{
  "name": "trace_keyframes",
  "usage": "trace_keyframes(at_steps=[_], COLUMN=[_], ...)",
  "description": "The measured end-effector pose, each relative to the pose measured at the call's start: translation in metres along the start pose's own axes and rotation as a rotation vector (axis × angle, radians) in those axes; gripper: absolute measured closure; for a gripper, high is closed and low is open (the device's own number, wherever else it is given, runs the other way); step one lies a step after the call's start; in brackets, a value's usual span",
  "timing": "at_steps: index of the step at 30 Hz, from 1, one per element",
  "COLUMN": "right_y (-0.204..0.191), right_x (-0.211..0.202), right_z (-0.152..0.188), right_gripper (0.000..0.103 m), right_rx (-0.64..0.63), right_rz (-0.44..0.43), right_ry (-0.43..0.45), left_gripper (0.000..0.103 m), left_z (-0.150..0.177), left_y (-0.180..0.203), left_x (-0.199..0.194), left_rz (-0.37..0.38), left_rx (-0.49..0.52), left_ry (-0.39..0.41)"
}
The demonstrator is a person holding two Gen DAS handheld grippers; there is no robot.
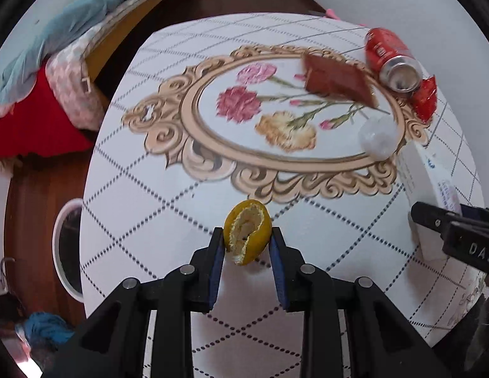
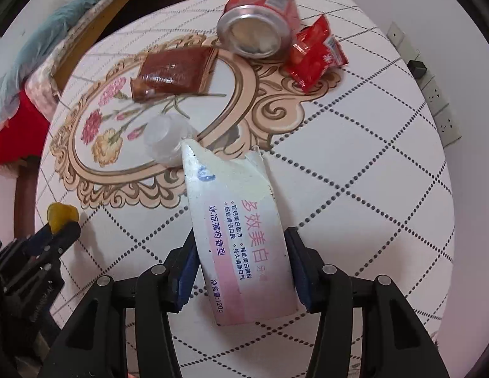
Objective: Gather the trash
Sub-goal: 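Carry the orange peel and tube box over the bin and open both tools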
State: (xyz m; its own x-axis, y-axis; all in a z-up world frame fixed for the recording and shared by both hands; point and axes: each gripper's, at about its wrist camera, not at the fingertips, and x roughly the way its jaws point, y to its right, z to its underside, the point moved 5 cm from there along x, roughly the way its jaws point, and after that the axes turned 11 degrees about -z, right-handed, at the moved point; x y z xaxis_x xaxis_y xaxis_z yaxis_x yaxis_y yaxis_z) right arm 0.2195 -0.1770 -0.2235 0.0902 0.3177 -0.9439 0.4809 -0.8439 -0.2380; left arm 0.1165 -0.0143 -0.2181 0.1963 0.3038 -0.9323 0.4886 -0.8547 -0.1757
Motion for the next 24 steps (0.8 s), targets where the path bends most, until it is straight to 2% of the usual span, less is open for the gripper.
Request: trace_keyframes(at_steps=[2, 4, 5, 6, 10, 14, 18, 22, 24], right_y=[-0.003, -0.005, -0.006, -0.008, -0.019, -0.053, -0.107, -0.185, -0.232], right_x=[0.001, 0.002, 0.002, 0.002, 0.0, -0.018, -0.043, -0.057, -0.056], right_z=[0.0, -0.003, -0.003, -0.003, 0.002, 0.007, 0.008, 0.009, 0.012], right_gripper=[0.039, 0.039, 0.041, 0.05, 0.05, 0.05, 0.05, 0.05, 0.05], right_rx=[0.005, -0.009, -0.016, -0.033, -0.054, -0.061, -0.092, -0.178, -0.236], right_rz=[0.002, 0.022, 0.034, 0.06, 0.054, -0.032, -0.151, -0.282, -0.351], right_ry=[-0.004, 0.001, 0.005, 0.015, 0.006, 0.057, 0.111, 0.127, 0.115], left_gripper=[0.078, 0.078, 0.078, 0.078, 0.078, 0.078, 0.078, 0.078, 0.078], left_z=[0.003, 0.004, 0.004, 0.004, 0.006, 0.007, 0.003, 0.005, 0.012], left_y=[-0.002, -0.006, -0.008, -0.009, -0.023, -0.055, -0.112, -0.193, -0.232], left_x=[0.001, -0.001, -0.003, -0.005, -0.017, -0.036, -0.071, -0.108, -0.114], left_rz=[-0.005, -0.009, -0.009, -0.01, -0.011, -0.001, -0.005, -0.034, -0.047], left_rx=[-0.01, -0.024, -0.031, -0.035, -0.052, -0.103, -0.185, -0.284, -0.334], left_ry=[-0.003, 0.0, 0.006, 0.009, 0.037, 0.066, 0.133, 0.208, 0.213])
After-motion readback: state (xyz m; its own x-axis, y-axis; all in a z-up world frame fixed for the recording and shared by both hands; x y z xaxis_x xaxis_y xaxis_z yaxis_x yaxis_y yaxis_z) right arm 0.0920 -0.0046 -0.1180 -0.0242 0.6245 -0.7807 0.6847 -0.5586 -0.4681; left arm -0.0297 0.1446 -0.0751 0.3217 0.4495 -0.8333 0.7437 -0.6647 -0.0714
